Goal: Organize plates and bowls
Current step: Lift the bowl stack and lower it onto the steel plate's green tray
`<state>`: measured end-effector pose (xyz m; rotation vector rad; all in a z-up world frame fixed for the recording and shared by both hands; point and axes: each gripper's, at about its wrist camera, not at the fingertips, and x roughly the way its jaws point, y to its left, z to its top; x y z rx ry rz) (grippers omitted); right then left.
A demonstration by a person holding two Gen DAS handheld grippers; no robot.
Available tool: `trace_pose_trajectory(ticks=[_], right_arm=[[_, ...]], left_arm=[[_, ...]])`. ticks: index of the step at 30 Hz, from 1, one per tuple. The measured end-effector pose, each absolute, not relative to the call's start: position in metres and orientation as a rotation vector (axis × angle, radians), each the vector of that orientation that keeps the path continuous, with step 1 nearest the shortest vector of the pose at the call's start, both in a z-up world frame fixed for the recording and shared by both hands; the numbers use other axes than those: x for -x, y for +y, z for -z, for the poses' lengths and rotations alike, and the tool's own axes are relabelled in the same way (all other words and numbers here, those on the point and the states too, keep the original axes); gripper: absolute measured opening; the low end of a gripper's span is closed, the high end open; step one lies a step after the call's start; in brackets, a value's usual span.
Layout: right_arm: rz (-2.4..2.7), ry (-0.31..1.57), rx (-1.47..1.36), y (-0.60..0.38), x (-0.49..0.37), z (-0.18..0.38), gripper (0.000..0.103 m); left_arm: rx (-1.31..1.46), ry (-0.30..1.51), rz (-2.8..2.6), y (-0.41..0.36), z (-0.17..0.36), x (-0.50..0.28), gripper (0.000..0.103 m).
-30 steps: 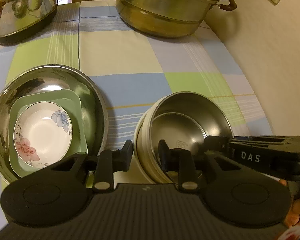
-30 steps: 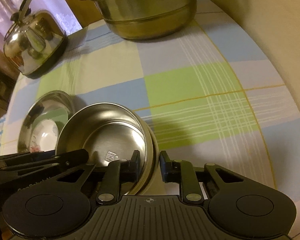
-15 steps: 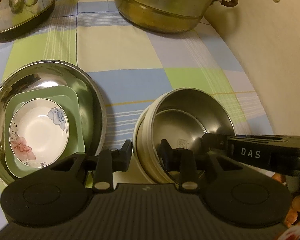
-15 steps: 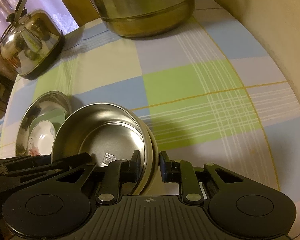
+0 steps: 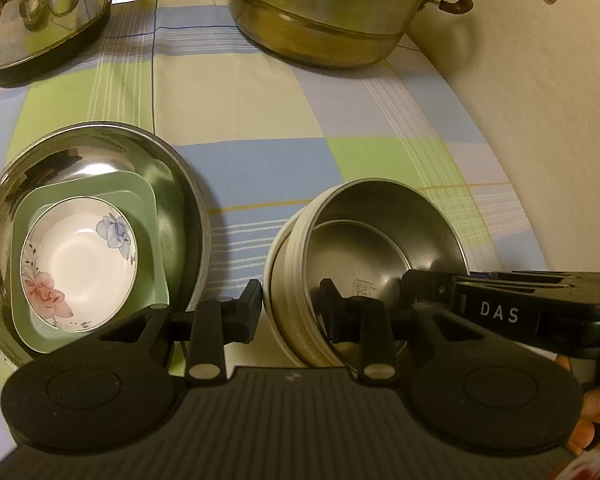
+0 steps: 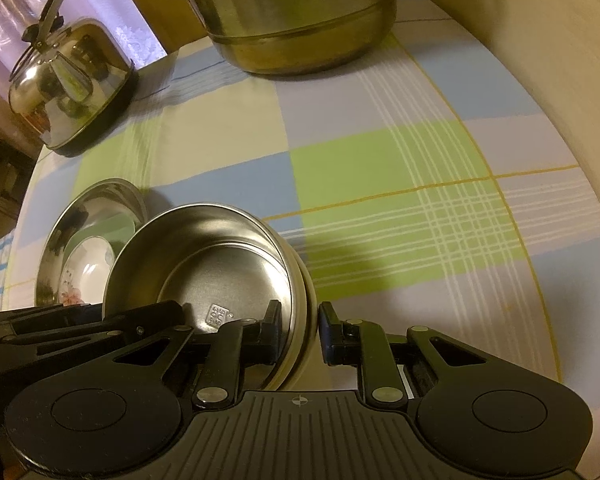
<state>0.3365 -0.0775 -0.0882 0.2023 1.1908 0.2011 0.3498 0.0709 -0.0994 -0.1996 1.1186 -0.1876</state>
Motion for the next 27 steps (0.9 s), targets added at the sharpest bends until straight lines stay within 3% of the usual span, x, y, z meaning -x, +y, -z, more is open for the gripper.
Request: trace_pose_trajectory(ticks=[27], right_arm=[[-0.235, 1.163, -0.172, -0.060, -0.331, 0.053, 0.015]], left_arm=[[0.234, 1.054, 0.160, 0.092, 0.063, -0.332, 0.028]])
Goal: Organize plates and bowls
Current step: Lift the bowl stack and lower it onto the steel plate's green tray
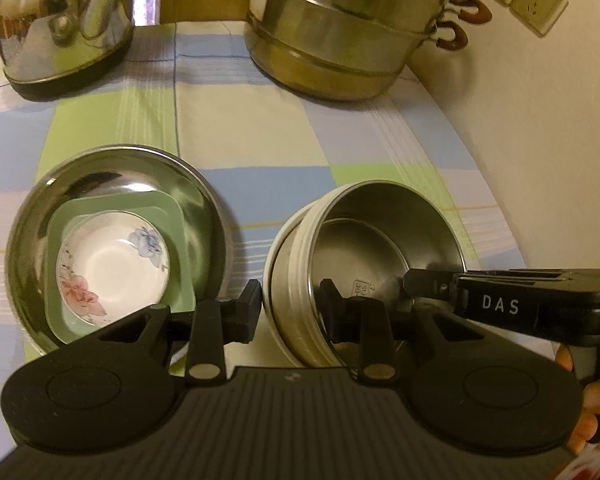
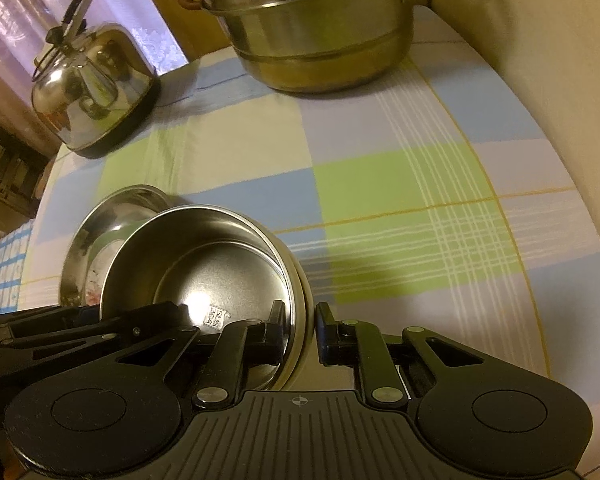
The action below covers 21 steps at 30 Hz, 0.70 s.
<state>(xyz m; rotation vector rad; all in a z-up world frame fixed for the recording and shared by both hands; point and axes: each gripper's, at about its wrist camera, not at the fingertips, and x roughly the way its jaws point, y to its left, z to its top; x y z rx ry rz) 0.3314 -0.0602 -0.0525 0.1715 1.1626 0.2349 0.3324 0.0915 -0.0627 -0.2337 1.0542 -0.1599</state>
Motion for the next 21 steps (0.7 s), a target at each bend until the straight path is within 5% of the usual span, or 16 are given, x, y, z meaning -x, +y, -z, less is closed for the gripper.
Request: trace_pose_trajectory(ticks=[21], right_arm=[[-0.417, 1.160, -0.095, 0.056, -0.361, 0.044, 0.015]], left_arm=[[0.314, 1.007, -0.021, 0.204, 0.045, -0.325, 0.028]])
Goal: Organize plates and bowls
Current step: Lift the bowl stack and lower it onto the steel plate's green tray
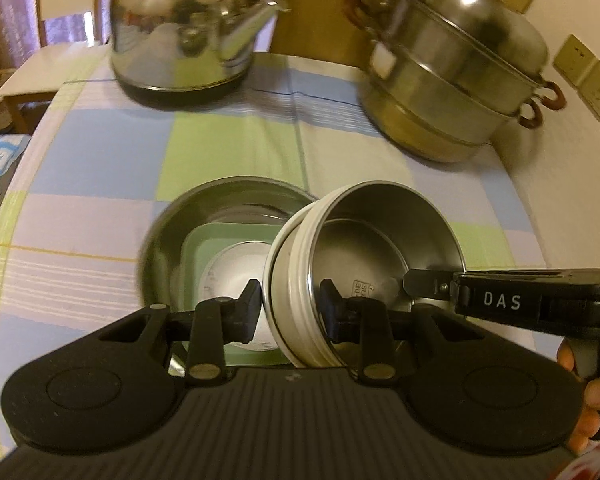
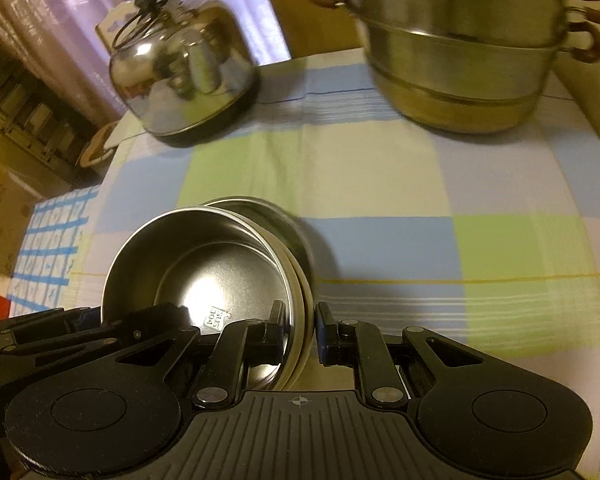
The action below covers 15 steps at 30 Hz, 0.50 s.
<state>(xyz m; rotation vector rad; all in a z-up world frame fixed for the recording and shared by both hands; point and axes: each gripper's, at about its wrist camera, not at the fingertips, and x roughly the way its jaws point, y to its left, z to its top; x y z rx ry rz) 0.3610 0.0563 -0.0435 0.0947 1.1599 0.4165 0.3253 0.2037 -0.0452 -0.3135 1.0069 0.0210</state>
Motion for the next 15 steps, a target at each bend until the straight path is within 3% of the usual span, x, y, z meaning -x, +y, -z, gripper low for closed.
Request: trace_pose_trajectory(ticks=[15], right_arm=[[-0.427, 1.244, -0.050, 0.106, -0.385, 0.080, 0.015]], left_arm=[[0.342, 1.078, -0.059, 0.242, 0.079, -0.344, 0.028]])
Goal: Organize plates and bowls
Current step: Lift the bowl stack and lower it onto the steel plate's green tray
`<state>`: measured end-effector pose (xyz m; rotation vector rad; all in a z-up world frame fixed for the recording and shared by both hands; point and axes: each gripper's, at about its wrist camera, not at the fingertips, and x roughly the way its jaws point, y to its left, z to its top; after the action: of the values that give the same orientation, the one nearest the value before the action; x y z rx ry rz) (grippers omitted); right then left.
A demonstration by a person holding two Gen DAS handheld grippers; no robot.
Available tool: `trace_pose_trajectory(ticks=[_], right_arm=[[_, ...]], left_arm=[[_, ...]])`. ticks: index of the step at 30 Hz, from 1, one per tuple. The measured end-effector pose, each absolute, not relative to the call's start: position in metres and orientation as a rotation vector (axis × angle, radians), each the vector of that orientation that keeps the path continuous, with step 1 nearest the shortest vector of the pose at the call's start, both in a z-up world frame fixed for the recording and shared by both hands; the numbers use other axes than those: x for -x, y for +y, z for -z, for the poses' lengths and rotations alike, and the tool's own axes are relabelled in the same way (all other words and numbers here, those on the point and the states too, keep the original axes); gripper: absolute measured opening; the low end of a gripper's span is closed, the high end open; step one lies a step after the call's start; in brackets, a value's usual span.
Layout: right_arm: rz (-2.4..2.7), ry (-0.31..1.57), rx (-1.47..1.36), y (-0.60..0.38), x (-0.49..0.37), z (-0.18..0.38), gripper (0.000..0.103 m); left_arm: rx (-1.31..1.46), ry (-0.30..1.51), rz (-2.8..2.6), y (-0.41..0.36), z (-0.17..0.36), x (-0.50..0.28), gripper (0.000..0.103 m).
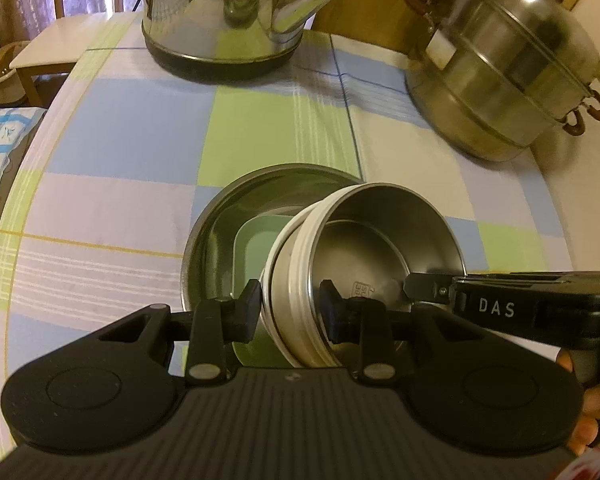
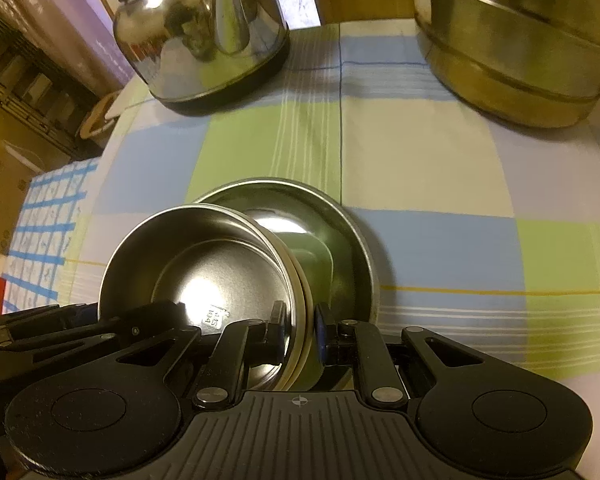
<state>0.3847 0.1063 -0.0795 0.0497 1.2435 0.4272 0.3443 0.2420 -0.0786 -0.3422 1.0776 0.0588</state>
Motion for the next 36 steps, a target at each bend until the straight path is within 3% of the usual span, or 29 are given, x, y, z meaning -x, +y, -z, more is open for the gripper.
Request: trace_pose_trajectory(ticks=[36], right_arm=[[-0.367, 1.305, -0.038, 0.121, -0.400, 0.094, 0.015]], left_arm=[[0.355, 1.117, -0.007, 0.256, 0.098, -0.357, 0.028]])
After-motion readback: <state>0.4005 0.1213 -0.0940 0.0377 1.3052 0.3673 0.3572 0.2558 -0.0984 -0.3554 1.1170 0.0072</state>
